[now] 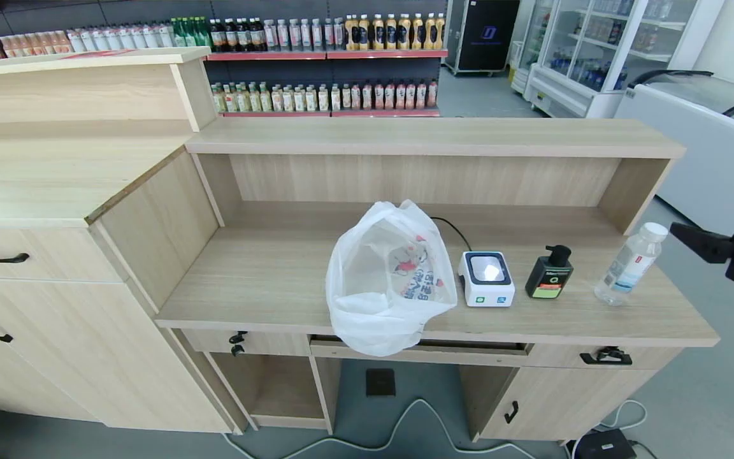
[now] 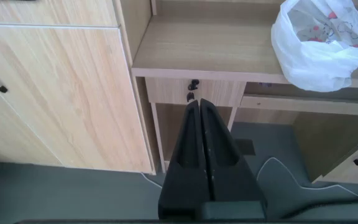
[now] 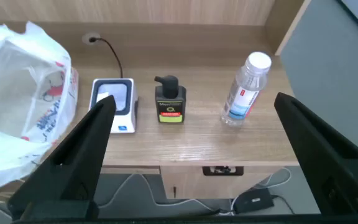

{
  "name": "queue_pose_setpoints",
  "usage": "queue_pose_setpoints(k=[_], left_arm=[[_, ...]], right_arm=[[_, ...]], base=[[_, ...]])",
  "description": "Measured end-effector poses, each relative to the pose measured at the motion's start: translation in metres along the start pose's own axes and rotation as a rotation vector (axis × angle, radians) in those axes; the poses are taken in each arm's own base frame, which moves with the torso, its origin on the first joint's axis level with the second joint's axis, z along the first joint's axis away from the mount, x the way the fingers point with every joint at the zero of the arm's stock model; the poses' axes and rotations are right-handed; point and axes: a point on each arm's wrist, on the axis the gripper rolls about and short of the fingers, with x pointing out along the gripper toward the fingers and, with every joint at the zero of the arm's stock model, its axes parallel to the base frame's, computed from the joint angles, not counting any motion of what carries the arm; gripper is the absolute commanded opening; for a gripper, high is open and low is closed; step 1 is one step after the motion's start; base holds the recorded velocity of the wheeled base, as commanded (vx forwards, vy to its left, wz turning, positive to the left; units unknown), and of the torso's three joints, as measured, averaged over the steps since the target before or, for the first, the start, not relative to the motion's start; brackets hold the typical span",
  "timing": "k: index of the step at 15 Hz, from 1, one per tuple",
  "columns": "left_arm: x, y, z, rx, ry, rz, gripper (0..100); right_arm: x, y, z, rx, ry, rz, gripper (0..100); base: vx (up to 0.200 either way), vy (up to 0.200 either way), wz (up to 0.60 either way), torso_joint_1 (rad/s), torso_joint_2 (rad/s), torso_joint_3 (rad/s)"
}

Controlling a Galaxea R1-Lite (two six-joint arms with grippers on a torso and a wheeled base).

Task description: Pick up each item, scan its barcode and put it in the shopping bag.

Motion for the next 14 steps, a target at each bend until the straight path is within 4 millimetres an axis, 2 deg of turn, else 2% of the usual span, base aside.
queue_pose_setpoints(k=[5,9,14], left_arm=[[0.0,0.0,0.0,0.0,0.0,0.001,0],[0.0,0.0,0.0,0.0,0.0,0.0,0],[0.0,0.0,0.0,0.0,0.0,0.0,0]], right_arm=[[0.08,-0.025,-0.029,-0.153,0.0,0.089,100],[0.12,-0.049,-0.062,-0.261,0.072,0.116,100],[0.155,-0.056,-0.091,-0.314,0.116,0.178,100]], base=[[0.0,0.0,0.0,0.0,0.0,0.0],[0.0,0.0,0.0,0.0,0.0,0.0],[0.0,0.0,0.0,0.0,0.0,0.0]])
